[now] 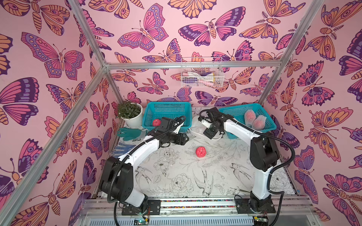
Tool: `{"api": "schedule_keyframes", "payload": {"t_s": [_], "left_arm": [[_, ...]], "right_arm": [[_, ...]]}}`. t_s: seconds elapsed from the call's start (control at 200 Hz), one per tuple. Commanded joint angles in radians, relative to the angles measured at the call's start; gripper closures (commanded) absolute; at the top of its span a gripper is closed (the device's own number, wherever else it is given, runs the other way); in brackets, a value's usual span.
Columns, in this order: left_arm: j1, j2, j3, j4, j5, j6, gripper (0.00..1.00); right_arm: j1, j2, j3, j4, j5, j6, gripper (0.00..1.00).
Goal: Remove foam nets from apples
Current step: Adjust the storage box at the center of the board.
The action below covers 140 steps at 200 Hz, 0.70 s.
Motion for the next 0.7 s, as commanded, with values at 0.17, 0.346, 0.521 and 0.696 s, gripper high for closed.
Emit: {"api": "schedule_keyframes", "payload": {"t_s": [0.17,0.346,0.521,0.696], "left_arm": [[0.007,-0.013,0.007,-0.024,0.021,0.009,0.28],[0.007,-0.015,0.007,-0.024,0.022,0.007,0.30],[0.004,-0.013,0.003,-0.024,0.030,0.006,0.37],[-0.005,-0.003,0.003,-0.024,0.038,0.002,0.41]], "right_arm": [[-0.013,-0.062,-0.015,-0.020,-0.093,0.003,0.16],[-0.018,-0.083,-0.045,0.007,-0.100,0.021,0.16],[-0.022,-0.102,-0.071,0.037,-0.127,0.048,0.30],[-0.022,-0.059,-0.057,0.032,-0.087,0.077,0.59]]}}
